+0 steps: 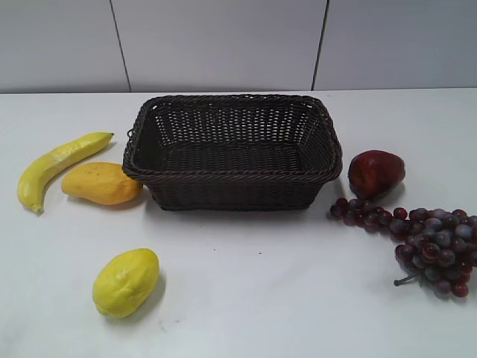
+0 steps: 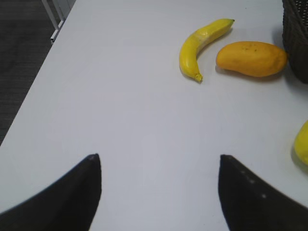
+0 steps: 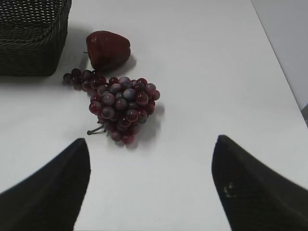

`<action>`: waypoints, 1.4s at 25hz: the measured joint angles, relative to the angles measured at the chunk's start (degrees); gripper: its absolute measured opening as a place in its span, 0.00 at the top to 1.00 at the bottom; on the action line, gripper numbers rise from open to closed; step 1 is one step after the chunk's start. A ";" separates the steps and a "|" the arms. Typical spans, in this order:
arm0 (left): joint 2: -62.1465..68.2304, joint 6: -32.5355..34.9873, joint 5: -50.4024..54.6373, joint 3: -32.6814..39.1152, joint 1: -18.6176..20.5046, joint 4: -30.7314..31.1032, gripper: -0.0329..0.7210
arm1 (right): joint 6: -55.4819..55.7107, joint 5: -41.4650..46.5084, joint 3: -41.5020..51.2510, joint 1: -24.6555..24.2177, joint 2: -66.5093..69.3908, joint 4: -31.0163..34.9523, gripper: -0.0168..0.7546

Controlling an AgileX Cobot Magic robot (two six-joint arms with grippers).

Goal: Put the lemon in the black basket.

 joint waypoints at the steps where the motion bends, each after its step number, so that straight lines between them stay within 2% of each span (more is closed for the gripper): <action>1: 0.00 0.00 0.00 0.00 0.00 0.00 0.21 | 0.00 0.00 0.00 0.00 0.00 0.00 0.21; 12: 2.31 0.00 -0.11 -0.40 0.00 0.18 0.21 | 0.02 0.00 0.00 0.00 0.00 0.00 0.21; 17: 12.19 0.00 -0.16 -4.75 0.00 -0.32 0.21 | 0.01 0.00 0.00 0.00 0.00 0.00 0.21; 24: 33.30 0.71 -0.45 -11.16 0.00 -1.86 0.21 | 0.01 0.00 0.00 0.00 0.00 0.00 0.21; 30: 48.80 6.81 -2.70 -15.19 0.00 -8.89 0.21 | 0.11 0.00 0.00 0.00 0.00 0.00 0.21; 35: 56.78 12.17 -3.38 -18.44 -0.05 -14.92 0.21 | 0.11 0.00 0.00 0.00 0.00 0.00 0.21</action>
